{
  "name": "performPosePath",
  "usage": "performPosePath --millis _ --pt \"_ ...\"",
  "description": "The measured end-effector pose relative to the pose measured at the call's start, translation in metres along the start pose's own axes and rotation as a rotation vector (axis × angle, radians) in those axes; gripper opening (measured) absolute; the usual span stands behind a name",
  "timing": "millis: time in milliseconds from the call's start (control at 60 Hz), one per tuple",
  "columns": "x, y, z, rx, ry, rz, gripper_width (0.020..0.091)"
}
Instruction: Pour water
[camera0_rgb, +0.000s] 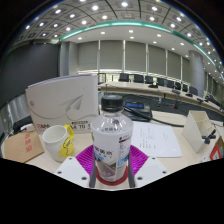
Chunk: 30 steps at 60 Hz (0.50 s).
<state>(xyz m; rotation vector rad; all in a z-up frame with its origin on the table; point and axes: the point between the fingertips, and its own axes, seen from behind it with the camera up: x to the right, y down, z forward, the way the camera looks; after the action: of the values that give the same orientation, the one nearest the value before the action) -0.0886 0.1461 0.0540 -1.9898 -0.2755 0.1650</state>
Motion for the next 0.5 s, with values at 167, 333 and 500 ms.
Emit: performPosePath --millis 167,333,500 --pt "-0.001 0.005 -0.006 0.001 -0.009 0.012 0.0574" --pt "-0.002 0.020 -0.022 -0.104 -0.013 0.037 0.0854" --pt "0.003 0.002 -0.076 -0.146 0.091 0.001 0.0861"
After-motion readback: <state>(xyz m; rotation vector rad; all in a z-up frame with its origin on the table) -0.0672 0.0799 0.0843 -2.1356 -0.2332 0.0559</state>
